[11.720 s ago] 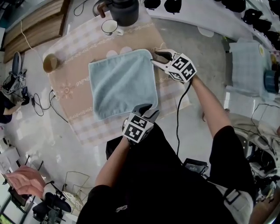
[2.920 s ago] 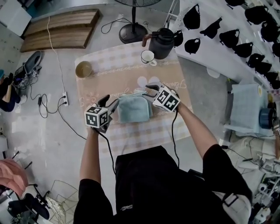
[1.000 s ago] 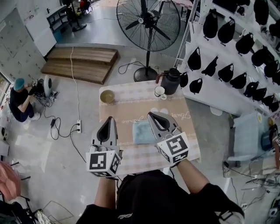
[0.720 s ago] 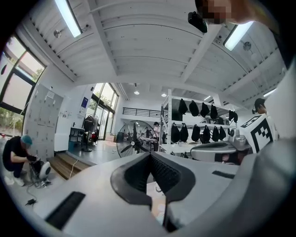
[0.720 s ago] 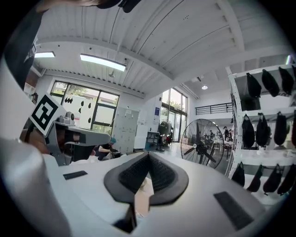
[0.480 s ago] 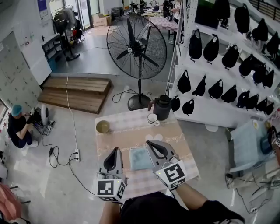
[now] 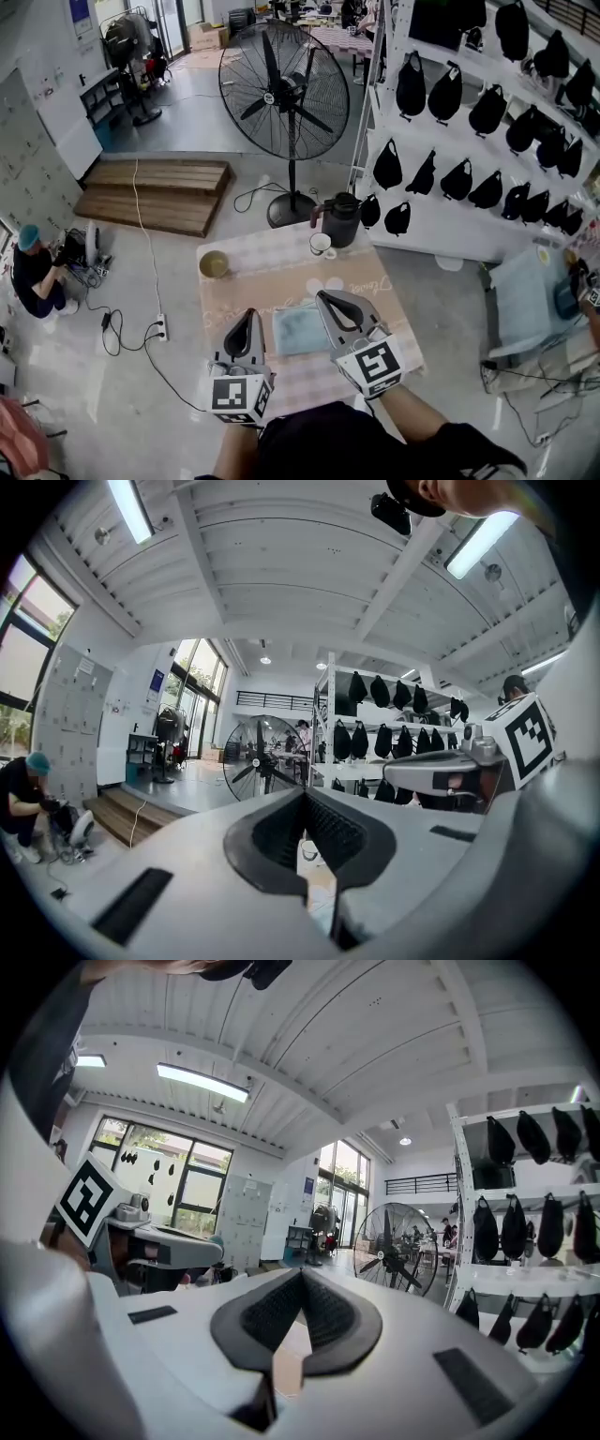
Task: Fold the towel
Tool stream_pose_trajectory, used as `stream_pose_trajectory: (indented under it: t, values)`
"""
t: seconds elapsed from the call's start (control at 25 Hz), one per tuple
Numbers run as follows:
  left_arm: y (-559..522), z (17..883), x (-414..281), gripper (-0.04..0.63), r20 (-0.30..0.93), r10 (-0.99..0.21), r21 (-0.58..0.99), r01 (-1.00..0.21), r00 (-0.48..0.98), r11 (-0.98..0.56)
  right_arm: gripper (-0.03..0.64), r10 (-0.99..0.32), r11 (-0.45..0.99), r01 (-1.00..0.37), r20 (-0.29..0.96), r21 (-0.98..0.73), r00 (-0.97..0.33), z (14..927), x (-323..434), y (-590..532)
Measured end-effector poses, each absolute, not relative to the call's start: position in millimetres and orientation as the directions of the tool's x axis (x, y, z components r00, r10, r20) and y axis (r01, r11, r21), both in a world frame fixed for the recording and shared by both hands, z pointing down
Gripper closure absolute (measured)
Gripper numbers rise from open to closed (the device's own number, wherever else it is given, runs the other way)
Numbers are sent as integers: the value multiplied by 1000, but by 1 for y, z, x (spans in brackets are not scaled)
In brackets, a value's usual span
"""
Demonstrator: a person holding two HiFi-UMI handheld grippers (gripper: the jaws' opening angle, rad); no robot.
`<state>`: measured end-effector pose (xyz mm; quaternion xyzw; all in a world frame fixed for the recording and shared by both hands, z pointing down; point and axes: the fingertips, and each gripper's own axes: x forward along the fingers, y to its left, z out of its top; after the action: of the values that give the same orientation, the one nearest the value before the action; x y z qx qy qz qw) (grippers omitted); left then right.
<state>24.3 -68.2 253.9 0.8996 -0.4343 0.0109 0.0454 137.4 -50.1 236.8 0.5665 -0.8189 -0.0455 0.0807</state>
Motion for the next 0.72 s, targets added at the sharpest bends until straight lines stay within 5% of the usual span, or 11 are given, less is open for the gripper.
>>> stream_pose_trajectory:
  t: [0.72]
  values:
    - [-60,256,27,591,69,-773,72,-776,631,-627,615,-930,365,-913,115,180,-349,243,141,-44]
